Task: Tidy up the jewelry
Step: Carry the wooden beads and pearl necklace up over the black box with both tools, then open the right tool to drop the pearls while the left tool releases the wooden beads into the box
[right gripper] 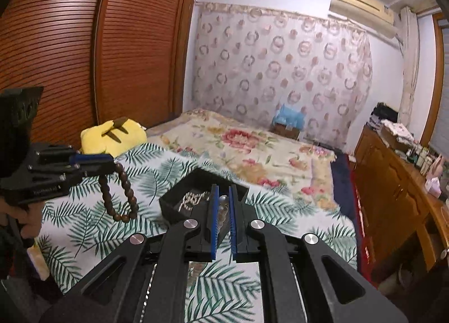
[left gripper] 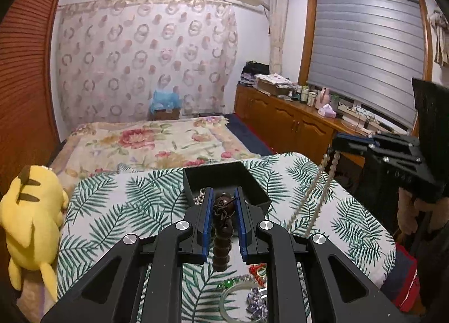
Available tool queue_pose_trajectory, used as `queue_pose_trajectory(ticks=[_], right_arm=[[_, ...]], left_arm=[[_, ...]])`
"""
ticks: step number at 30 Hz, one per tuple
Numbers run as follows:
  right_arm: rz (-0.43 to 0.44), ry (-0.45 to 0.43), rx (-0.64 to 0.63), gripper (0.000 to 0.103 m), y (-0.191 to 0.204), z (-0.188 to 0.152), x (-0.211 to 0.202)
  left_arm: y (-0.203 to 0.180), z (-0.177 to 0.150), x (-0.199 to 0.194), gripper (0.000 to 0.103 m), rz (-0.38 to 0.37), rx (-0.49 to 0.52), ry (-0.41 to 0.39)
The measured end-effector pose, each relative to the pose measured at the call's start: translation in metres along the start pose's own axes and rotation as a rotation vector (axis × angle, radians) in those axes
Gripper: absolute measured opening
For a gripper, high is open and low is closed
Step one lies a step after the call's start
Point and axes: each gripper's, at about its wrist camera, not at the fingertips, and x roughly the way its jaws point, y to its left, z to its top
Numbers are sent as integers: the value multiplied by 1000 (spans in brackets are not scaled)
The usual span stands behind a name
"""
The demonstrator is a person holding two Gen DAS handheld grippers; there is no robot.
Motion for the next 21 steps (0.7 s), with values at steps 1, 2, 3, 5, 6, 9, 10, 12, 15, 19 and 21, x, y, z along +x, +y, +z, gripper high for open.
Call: queue_pose_trajectory(ticks=[1,2,3,5,6,9,10,12,15,19,21], right_arm=[[-2,-6,-3,8,-1,4,0],[-2,-12,-5,8,-2,8,0],[-5,-17,-6,8,-3,12,1],[-6,-27,-6,8,-6,20,3],[-7,-33,-6,8,-8,25,4],[-7,-50,-3,8,-16,37,6],[-7,-58,-6,8,-18,42,7],[-6,-69,-9,8,-21,50,8],[3,-89,-10,8,-28,66,12],[24,-111,-21,8,-34,88,21],[30,-114,-32,8,-35,97,29]], left_arm=[[0,1,1,14,-2,2,0],[-1,4,4,14,-6,6,-1],[-1,6,5,14,-8,7,-2],[-2,13,8,14,-12,10,-5],[-2,17,10,14,-15,11,-9],[-2,29,13,14,-23,13,-21],[-3,32,15,14,-26,16,-24],[-4,39,21,14,-30,20,-24],[-3,46,30,14,-33,23,-15],[-1,58,43,14,-30,29,-3],[-1,61,47,14,-27,31,0]])
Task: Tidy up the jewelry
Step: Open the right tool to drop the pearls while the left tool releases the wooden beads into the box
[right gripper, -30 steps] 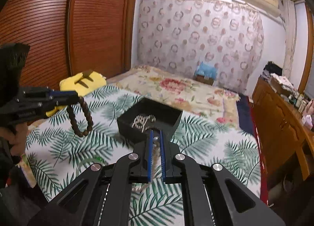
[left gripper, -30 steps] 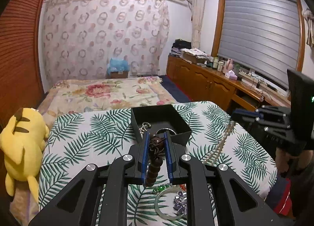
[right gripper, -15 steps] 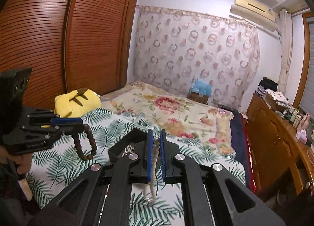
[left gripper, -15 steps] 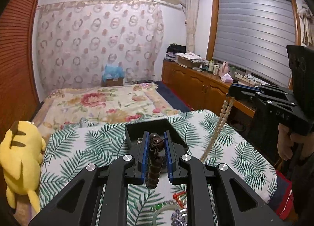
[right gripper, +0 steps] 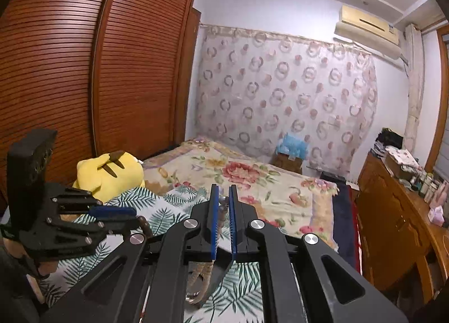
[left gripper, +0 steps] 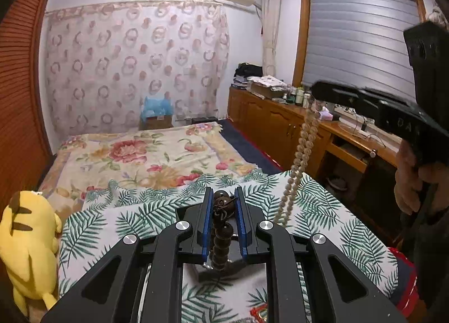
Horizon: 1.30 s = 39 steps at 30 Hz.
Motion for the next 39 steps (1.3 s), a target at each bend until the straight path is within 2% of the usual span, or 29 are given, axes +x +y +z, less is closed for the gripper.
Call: queue_pose_trajectory(ticks=[8,19,26,32,39], right_arm=[[45,59,2,8,-9,7,51],[120,273,82,8,-7,-69,132],[142,299,136,10,-4,-95,146],[142,291,145,20,-7,-101,143],[124,299,164,20,-13,-120,133]], left_arm=[[7,7,21,14,-3,-10,32],[14,-11,62,14,-37,-25,115],[16,-24,79,14,-42,-23,163],[13,-30,88,14,-59,-16,197],[2,-32,94,14,-88,9,213]])
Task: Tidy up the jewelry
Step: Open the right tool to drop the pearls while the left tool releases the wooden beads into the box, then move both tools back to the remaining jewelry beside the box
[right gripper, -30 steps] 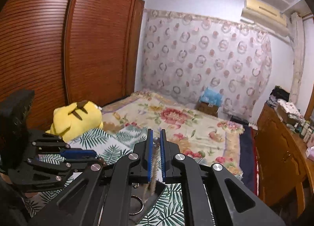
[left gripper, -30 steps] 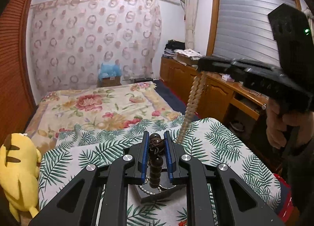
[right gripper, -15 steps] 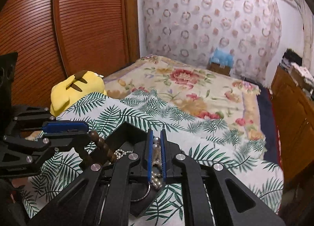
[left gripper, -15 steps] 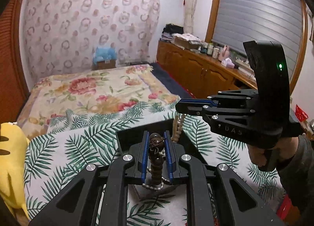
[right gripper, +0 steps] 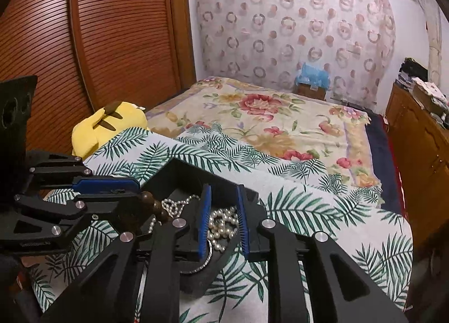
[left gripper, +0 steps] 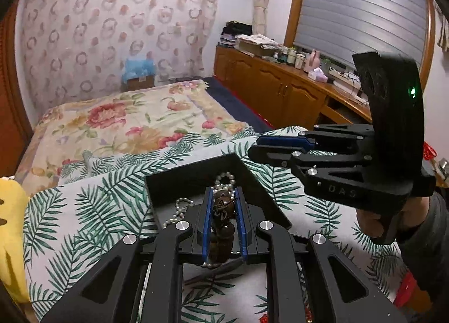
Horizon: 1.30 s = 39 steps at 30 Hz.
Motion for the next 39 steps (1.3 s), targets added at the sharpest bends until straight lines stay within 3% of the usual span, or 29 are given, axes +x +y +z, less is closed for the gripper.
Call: queue_pose_trajectory(ticks=[3,6,10,13,24,34,39], right_arm=[[-8,6,2,20,-2,-5,-2],[-10,7,3,20,-2,-7,-5],[-13,2,3,20,2,-12,-12],[-8,-7,11,20,8,-19,-22],[24,13,13,20,49,-76,-55],[17,50,43,21,71,-130,-72],[-1,64,60,31,76,-152,-78]], left_arm=[[1,-3,3,15,28,-1,9],[8,-9,5,26,43,-17,21],[12,-16,-2,27,55,-32,21],[12,-24,-11,34,65,-42,15],[4,-70,-44,41,96,-68,21],[-10,-114,-65,42,84,-80,49],[-21,-132,-70,42,68,-87,64]])
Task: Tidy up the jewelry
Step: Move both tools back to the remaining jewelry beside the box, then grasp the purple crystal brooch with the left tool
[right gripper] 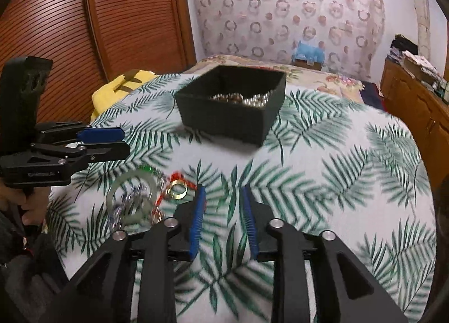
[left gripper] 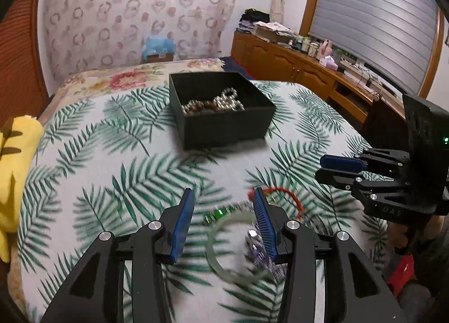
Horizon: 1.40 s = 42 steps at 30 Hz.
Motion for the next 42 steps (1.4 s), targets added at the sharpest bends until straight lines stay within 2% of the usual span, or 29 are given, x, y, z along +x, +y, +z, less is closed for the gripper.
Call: queue_pose_trajectory(ticks=[9,21,32,34,36,39,42], right_arm=[[-33,23,4,32,2,-27,1],[-22,-2,8,32,2,-30,0],[-13,0,8,32,3,-32,0],[-14,1,6,32,3,-32,0],[-17,0,8,32,3,-31,0],[-25,-2,0,32,4,-32,0],[-22,0,1,32,4,-33,1]], left_arm=[[-19,-22,1,42,-23,6,41],[-27,-32,21,42,-30,-12,108],[-23,-33,24,43,-54,-55,110],[-22,-33,24,40,-56,-60,110],[-22,-33,25,31,-61,-67,110],[-23,-33,22,24,-43,-63,97],[-22,-31,20,22,-44,-65,87]])
